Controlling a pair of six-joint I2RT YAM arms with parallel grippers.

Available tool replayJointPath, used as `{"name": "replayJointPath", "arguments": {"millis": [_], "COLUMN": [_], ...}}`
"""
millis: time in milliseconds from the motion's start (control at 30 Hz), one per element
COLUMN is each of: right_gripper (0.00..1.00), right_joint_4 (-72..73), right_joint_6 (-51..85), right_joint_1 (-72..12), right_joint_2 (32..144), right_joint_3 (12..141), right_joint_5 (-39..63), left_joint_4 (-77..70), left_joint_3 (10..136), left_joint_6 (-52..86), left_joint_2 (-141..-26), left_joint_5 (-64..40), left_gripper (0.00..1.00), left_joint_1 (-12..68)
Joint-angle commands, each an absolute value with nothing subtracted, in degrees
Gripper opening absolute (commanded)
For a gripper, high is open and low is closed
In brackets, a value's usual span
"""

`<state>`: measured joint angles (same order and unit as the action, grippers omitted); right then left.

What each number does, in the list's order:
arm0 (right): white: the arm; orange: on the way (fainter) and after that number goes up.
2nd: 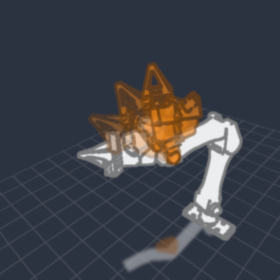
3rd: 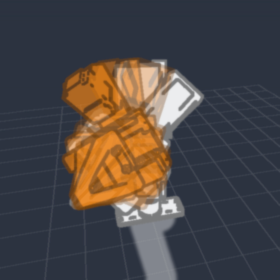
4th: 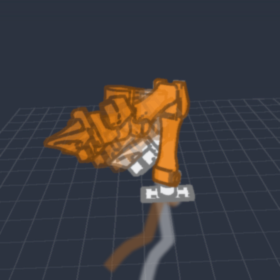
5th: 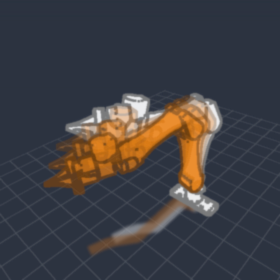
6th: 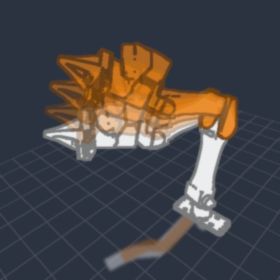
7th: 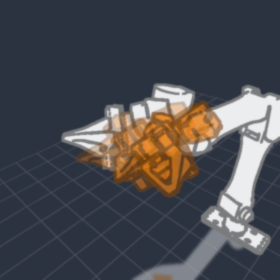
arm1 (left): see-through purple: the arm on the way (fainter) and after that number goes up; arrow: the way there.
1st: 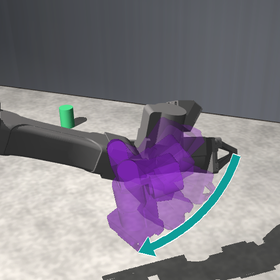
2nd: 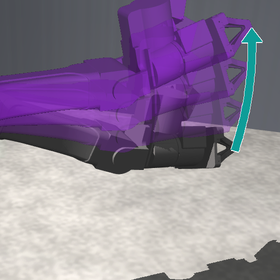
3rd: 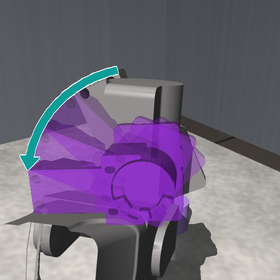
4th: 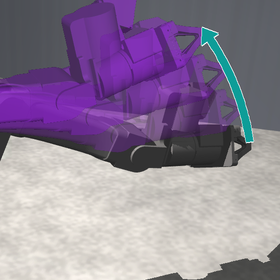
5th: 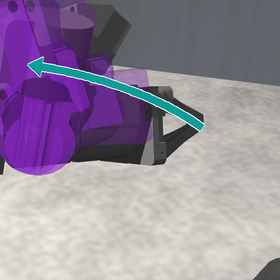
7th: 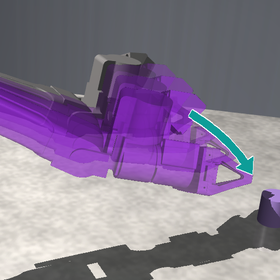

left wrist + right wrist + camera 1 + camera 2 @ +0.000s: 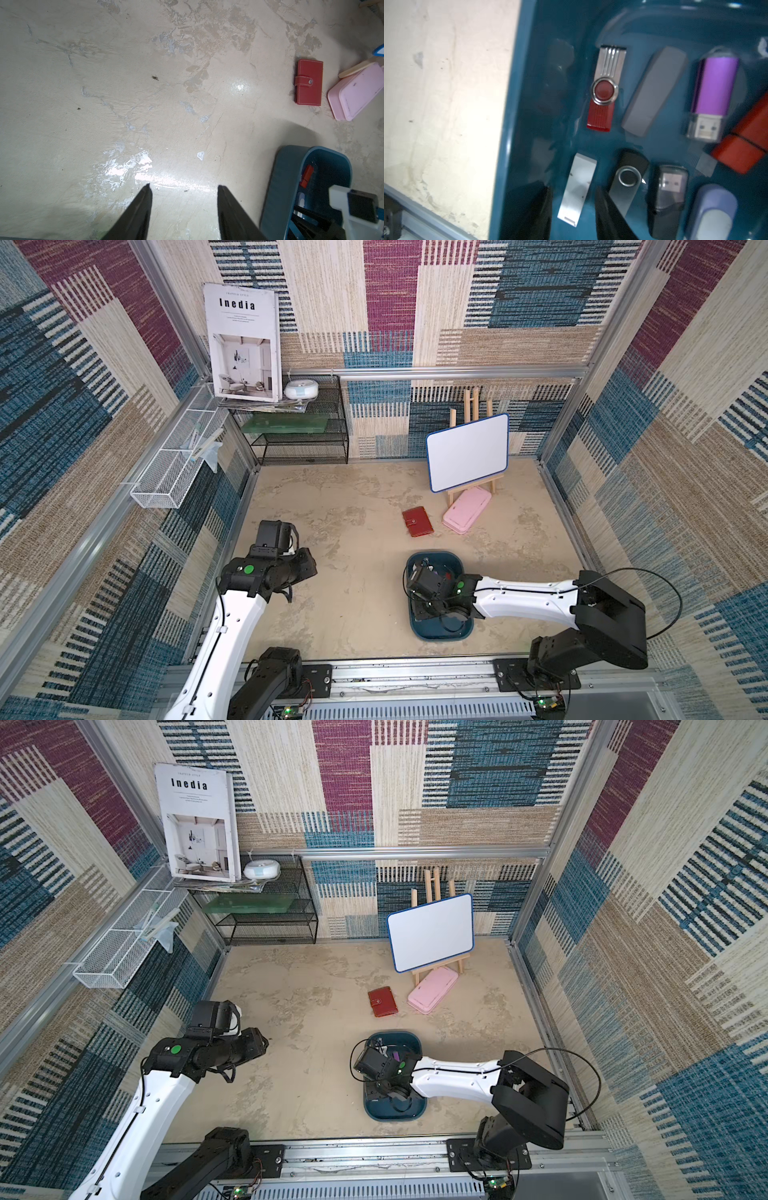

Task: Put the usb flash drive into the storage box
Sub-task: Place the USB flash in the storage box, then reset both arms

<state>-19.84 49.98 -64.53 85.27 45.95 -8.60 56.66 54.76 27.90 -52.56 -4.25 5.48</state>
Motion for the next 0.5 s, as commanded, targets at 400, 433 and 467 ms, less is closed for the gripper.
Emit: {"name": "replayJointPath", "arguments": {"millis": [400, 433, 467], "right_gripper": [0.57, 0.66, 0.73], "right_joint_4": [-14.68, -10.58, -5.55], "right_joint_6": [28.93, 26.15, 23.11], "right_joint_1": [-53.82, -52.36, -50.28], "right_joint_2": [53.83, 50.33, 47.27], "right_joint_3": [47.57, 45.21, 42.16], "right_joint_5": [-32.73, -35.53, -38.97], "left_joint_4": [40.89, 37.62, 34.29], "left_joint_3": [56.07, 54.43, 52.05], "left_joint_6": [27.90, 27.61, 27.55], "left_joint_2": [-44.26, -42.97, -41.92], "left_joint_5": [-11.98, -9.28, -6.34], "left_gripper": [0.60, 0.64, 0.85], "left_joint_1": [5.89, 5.89, 5.89]}}
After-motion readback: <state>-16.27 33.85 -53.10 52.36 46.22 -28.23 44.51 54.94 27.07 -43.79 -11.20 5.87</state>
